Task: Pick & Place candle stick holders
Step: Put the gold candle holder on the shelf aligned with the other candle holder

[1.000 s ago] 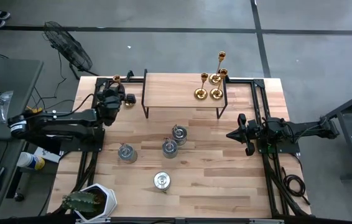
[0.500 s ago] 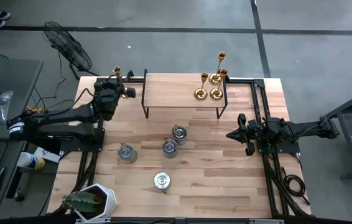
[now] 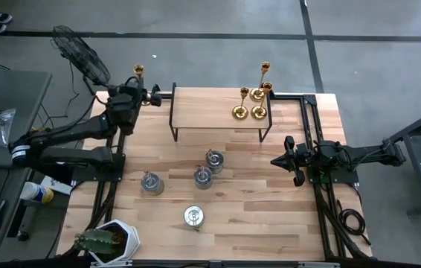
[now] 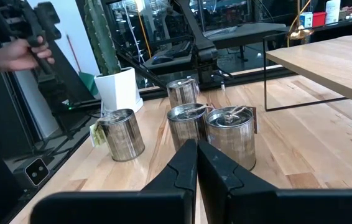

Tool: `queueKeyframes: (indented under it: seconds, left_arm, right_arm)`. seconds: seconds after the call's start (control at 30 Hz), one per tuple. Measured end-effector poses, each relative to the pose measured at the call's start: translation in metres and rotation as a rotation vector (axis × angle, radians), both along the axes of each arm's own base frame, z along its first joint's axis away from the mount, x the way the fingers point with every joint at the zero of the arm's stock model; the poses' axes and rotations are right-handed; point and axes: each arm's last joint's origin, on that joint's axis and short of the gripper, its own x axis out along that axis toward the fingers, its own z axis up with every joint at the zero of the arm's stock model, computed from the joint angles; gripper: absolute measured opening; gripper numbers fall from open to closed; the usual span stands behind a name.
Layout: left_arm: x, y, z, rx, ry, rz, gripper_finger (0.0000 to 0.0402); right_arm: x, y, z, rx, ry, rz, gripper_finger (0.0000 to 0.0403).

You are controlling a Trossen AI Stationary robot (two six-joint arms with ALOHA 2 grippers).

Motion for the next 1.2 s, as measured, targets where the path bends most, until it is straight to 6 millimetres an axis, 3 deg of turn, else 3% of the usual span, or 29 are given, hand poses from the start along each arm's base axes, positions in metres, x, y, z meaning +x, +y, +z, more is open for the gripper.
queueKeyframes:
  seconds: [0.23,0.53,0.87,1.2]
  left_arm:
    - [0.022,0.007,0.034,0.042,0.065,-0.119,0.0019]
    - [0.067,0.025,0.068,0.082,0.063,-0.337,0.0019]
    - [0.117,0.064,0.075,0.086,0.035,-0.642,0.0019]
    - [0.156,0.099,0.064,0.043,0.032,-0.867,0.0019]
  right_arm:
    - [0.000,0.000,0.000,0.000,0.000,0.000,0.0004]
    - [0.000,0.000,0.000,0.000,0.000,0.000,0.0004]
    - [0.000,0.000,0.000,0.000,0.000,0.000,0.0004]
    - [0.000,0.000,0.000,0.000,0.000,0.000,0.0004]
